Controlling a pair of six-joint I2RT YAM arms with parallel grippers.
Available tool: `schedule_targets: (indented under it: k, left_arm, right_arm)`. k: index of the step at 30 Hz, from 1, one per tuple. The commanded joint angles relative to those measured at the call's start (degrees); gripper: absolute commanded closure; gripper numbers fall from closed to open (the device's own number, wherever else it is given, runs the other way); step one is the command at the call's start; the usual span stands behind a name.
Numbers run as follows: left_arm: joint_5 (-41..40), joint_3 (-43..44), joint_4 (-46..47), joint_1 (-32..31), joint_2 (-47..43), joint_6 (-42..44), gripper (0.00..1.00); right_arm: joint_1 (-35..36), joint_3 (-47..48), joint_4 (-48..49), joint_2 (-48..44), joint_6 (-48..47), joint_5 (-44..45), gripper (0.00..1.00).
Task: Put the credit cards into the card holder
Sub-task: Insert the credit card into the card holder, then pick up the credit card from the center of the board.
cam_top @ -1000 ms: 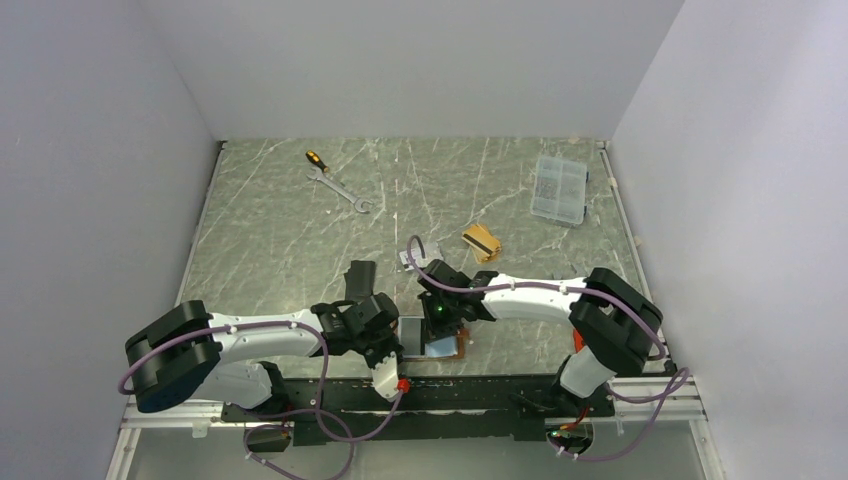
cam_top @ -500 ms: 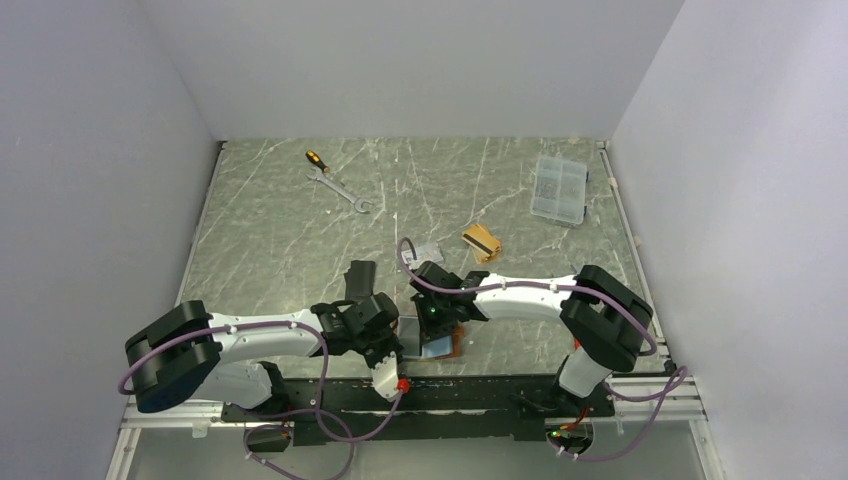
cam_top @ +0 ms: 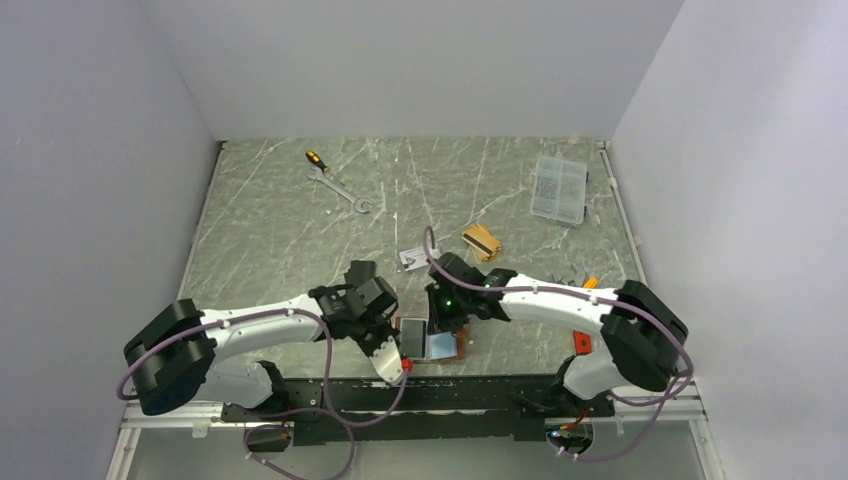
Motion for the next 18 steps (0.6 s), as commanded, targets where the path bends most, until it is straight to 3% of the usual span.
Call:
schedule_targets:
  k: [1, 7, 15, 18]
  left_arm:
    - [1.06, 7.64, -10.26, 3.37, 0.20, -8.40, 0.94]
    - [8.09, 24.39, -22.19, 13.99, 9.24, -25.30, 0.93]
    - [20.00, 44.48, -20.45, 24.84, 23.95, -48.22, 0.93]
    - [18.30, 48.61, -15.62, 25.46, 28.31, -51.29, 0.94]
  right_arm:
    - [-4.72, 1.85, -0.99, -6.27, -0.32, -1.78, 0.96]
    - [-14.78, 2.01, 0.43, -12.28, -0.46, -2.49, 0.64]
    - [-22.58, 2.12, 8.43, -6.70, 0.76, -3.03, 0.52]
    - [-23.02, 4.33, 10.17, -2.15, 0.99, -2.00, 0.50]
